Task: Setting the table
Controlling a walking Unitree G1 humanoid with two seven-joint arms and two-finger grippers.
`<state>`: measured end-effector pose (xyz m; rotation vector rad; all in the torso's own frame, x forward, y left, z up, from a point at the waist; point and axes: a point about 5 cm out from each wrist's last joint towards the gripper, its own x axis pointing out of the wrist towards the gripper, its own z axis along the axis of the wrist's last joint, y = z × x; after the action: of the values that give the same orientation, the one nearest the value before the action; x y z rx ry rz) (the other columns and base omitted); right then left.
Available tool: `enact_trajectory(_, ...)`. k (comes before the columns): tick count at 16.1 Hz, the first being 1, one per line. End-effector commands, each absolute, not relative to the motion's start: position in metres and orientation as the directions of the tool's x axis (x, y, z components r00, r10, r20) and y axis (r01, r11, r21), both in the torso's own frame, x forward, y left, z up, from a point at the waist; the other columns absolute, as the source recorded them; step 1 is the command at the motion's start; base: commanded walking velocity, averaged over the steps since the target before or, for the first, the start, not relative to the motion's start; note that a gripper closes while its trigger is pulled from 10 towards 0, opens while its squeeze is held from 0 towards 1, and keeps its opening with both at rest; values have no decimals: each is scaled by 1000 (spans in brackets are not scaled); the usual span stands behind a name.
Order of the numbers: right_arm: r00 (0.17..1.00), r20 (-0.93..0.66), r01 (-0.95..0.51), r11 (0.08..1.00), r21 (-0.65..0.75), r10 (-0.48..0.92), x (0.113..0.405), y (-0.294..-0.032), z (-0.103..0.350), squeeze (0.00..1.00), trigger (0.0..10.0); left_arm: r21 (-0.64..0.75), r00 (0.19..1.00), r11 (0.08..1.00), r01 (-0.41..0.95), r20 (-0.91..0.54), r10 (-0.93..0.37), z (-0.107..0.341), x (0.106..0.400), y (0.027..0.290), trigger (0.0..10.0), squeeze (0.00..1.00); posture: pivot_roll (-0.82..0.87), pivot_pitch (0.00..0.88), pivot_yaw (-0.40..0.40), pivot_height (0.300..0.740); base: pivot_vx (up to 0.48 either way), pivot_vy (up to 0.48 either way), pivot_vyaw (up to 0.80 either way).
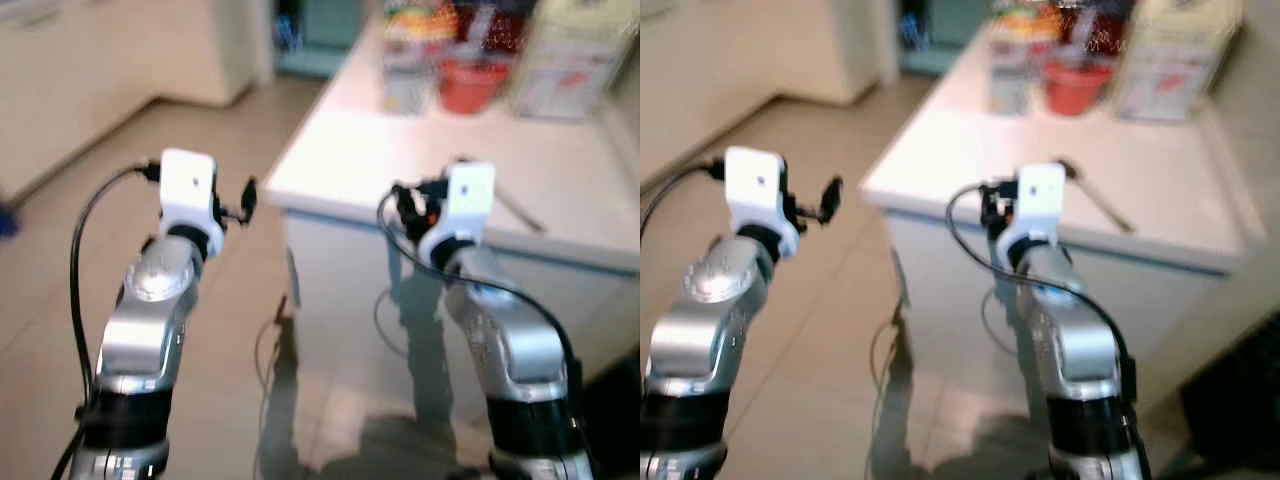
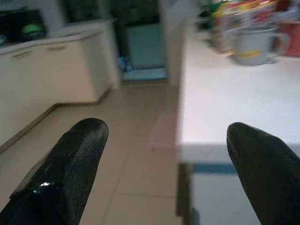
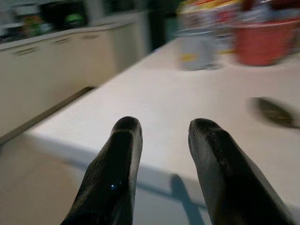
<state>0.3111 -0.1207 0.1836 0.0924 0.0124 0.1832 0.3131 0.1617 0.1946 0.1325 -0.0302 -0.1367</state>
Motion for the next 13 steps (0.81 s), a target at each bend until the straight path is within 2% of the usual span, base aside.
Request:
enact_trajectory(1,989,19,-149,985,86,147,311,-130,189,0,10000,137,980,973,187,40,-194,200,313,149,10000,0,-3,0,21,740,330,0,-800)
enact_trajectory(2,989,22,-148,985,85,147,311,-130,189,0,10000,136,980,973,188,40,-195,200,313,149,10000,0,-3,0,21,740,326,0,-800)
enact_trajectory(8,987,16,-158,987,4,158,313,-139,200,0,10000,139,978,971,197,39,-204,199,312,147,10000,0,-4,0,19,740,326,0,0)
enact_trajectory(11,985,-12,-172,985,-26,172,315,-148,206,0,10000,146,972,963,228,24,-233,195,310,143,10000,0,-8,0,19,740,0,0,0)
enact_trajectory(12,980,-50,-196,979,-62,193,321,-164,211,1000,10000,176,964,949,260,1,-265,191,308,140,10000,0,-12,0,19,740,0,0,0)
enact_trajectory(13,979,-76,-198,976,-91,191,326,-175,212,1000,10000,185,959,943,278,-6,-282,189,306,138,10000,0,-15,0,18,740,0,0,0)
